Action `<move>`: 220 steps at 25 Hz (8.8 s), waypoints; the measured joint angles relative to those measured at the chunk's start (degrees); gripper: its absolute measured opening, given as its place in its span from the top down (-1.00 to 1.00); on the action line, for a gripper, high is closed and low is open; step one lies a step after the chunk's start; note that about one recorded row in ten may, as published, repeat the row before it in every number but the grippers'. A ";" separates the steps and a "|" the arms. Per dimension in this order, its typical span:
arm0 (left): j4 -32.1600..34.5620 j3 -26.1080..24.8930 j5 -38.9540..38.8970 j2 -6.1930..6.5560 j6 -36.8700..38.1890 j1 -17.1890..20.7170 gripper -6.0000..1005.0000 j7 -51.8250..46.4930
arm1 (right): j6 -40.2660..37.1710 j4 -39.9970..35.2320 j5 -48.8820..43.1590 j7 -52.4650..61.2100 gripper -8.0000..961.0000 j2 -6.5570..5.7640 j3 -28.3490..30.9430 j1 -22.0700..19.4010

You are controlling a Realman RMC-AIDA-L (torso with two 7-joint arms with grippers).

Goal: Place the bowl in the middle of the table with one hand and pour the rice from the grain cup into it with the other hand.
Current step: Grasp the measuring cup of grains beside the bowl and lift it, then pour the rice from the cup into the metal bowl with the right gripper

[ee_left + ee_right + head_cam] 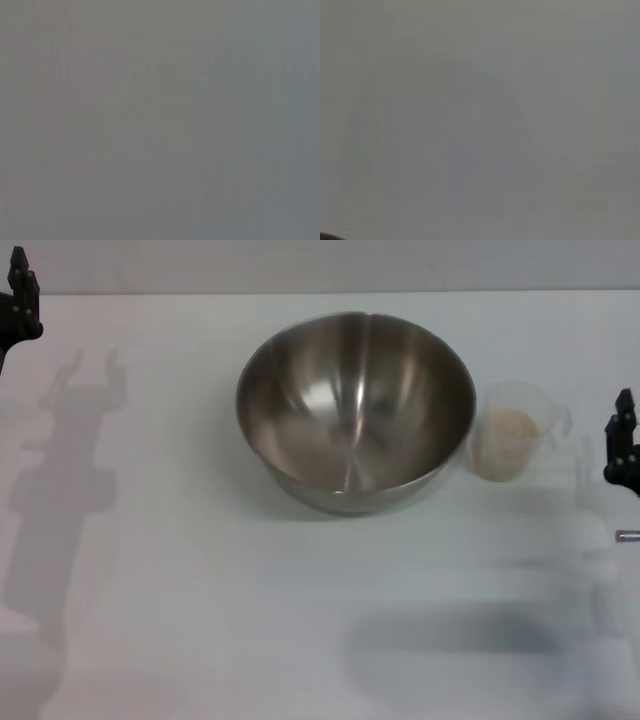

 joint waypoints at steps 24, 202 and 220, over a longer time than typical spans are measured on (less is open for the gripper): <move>-0.19 1.10 0.13 0.14 0.19 -1.01 0.16 -0.28 | 7.90 -0.28 -0.02 3.76 0.11 -0.20 -0.35 0.34; 8.90 -3.10 5.21 0.27 6.24 -4.34 0.18 -7.30 | 6.39 -8.41 -0.37 14.51 0.98 -0.35 -1.27 7.90; 11.87 -4.79 5.23 0.21 5.22 -3.16 0.18 -7.27 | -6.45 -10.51 -2.73 6.64 0.97 -0.44 -1.35 9.95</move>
